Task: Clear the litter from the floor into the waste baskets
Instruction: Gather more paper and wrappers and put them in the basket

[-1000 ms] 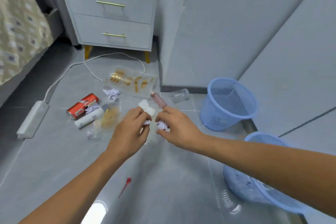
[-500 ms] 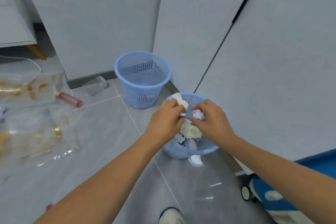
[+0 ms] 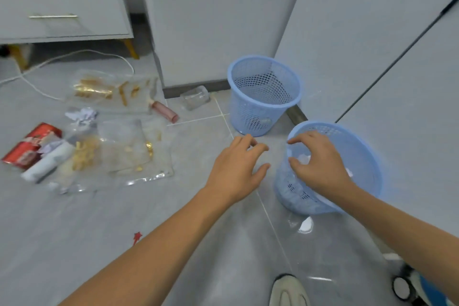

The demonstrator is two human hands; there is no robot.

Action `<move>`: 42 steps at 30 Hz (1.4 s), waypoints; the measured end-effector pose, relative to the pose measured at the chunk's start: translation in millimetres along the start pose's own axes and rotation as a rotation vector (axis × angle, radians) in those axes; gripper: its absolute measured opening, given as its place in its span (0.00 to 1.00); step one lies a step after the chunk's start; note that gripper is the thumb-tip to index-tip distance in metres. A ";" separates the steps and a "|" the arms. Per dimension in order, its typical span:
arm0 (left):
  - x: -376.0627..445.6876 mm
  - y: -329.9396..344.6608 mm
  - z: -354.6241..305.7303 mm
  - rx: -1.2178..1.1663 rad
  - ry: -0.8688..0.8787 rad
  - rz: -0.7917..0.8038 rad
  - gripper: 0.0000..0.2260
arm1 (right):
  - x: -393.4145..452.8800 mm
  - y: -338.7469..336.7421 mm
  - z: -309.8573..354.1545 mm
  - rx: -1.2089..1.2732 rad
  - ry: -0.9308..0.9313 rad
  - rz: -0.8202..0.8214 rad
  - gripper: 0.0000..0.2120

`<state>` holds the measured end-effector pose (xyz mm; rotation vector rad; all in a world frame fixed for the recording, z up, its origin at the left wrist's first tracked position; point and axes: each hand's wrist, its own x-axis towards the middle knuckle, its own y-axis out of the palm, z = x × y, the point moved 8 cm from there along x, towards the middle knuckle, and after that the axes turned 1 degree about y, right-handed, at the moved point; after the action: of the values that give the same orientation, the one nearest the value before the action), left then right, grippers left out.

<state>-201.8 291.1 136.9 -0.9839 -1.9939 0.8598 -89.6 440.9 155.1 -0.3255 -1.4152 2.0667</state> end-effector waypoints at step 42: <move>-181.6 -119.6 340.4 0.128 -0.947 -0.122 0.12 | 145.1 336.0 255.6 0.249 -0.117 0.664 0.26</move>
<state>-448.0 -0.5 4.6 -0.3700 -2.6693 1.5466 -450.0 252.0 -28.4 -0.6444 -1.1904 2.8028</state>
